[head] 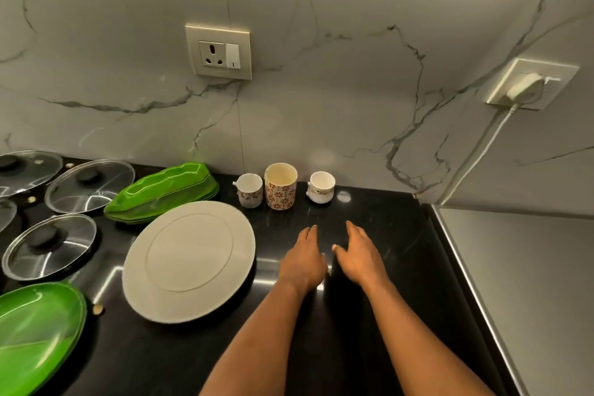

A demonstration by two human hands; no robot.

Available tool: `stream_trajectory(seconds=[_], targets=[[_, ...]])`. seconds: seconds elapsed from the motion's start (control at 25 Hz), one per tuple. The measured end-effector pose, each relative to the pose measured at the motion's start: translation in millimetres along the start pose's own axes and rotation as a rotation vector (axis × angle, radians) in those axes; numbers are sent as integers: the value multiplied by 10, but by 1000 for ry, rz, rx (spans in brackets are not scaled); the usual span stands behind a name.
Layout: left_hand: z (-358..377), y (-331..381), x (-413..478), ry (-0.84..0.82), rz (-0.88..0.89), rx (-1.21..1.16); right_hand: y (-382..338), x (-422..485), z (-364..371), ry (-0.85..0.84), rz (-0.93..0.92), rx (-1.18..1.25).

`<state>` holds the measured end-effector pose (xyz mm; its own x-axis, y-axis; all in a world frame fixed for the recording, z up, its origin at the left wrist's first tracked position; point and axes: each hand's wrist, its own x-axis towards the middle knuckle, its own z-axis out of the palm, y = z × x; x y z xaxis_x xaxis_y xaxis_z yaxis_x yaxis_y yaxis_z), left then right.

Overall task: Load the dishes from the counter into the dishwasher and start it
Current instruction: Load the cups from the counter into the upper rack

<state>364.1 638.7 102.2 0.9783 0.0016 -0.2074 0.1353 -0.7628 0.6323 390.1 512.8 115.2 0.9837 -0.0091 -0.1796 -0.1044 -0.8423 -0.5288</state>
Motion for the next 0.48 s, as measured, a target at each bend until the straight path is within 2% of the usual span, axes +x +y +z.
stream_trajectory(seconds=[0.32, 0.48], targets=[[-55, 37, 1055, 139, -163, -191, -40, 1192, -4, -23, -43, 170], [-47, 60, 1394, 221, -223, -294, -2, 1490, 51, -2, -94, 319]])
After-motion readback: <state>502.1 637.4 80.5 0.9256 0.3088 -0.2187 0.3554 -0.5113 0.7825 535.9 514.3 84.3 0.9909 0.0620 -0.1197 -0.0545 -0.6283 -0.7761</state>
